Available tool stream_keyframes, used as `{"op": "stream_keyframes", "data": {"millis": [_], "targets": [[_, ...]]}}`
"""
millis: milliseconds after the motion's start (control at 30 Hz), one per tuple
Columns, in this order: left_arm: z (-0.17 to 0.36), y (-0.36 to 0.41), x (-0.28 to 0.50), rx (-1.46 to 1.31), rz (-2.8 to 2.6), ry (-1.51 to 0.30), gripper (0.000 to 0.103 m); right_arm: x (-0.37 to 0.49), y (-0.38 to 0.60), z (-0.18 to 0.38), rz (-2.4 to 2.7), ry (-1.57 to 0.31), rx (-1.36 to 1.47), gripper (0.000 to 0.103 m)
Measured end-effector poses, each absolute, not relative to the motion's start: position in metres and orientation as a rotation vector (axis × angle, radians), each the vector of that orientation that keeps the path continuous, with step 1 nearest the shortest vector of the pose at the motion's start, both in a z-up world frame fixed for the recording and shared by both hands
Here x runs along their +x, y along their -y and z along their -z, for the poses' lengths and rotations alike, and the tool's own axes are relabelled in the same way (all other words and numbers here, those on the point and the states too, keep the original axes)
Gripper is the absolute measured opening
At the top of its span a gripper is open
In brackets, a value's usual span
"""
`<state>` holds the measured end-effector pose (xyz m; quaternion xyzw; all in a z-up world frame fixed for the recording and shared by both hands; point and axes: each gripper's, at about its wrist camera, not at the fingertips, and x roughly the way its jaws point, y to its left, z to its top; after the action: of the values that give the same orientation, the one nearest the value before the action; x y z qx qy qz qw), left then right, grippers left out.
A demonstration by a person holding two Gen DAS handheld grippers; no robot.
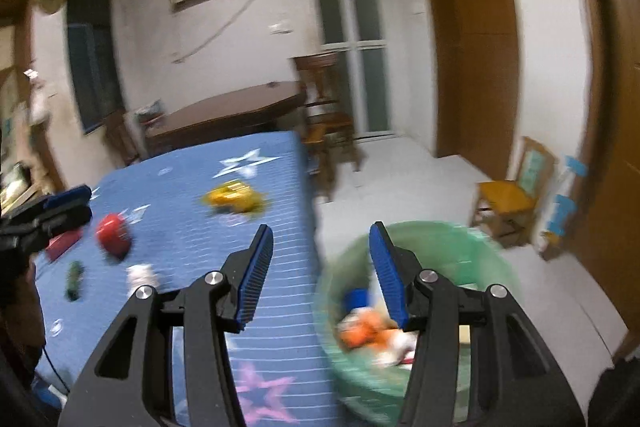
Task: Collect trash
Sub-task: 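Swing both open tools back over the table toward the scrubber and cloth, then grasp the green scrubber roll with the left tool while the right tool grasps the white cloth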
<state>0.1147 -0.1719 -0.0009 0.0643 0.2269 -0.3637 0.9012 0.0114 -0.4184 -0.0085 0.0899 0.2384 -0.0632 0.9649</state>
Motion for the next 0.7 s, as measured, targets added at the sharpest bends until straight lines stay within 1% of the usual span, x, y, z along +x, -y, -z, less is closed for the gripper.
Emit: {"op": "stream_keyframes", "data": {"millis": [33,100,167,233,267,367,500,700], "targets": [[0.001,0.156,0.117,0.125,0.704,-0.474,0.073,0.019,0.402,0.011,0.081,-0.496,0.166,0.049],[0.006,0.111,0.124,0.115,0.557,-0.504,0.076,0.028,0.374,0.016,0.027,-0.515,0.127,0.061],[0.013,0.074,0.132,0.093,0.466,-0.562,0.079,0.035,0.352,0.019,-0.014,-0.516,0.096,0.075],[0.021,0.041,0.139,0.049,0.388,-0.616,0.079,0.044,0.330,0.023,-0.074,-0.530,0.082,0.081],[0.029,0.021,0.141,0.021,0.344,-0.647,0.080,0.050,0.318,0.026,-0.103,-0.544,0.078,0.087],[0.049,-0.009,0.148,-0.006,0.279,-0.712,0.080,0.069,0.283,0.037,-0.182,-0.598,0.048,0.091],[0.082,-0.027,0.158,0.007,0.223,-0.787,0.080,0.105,0.249,0.060,-0.250,-0.716,0.025,0.091],[0.122,-0.034,0.178,-0.034,0.125,-0.880,0.080,0.132,0.226,0.082,-0.278,-0.810,0.020,0.091]]}}
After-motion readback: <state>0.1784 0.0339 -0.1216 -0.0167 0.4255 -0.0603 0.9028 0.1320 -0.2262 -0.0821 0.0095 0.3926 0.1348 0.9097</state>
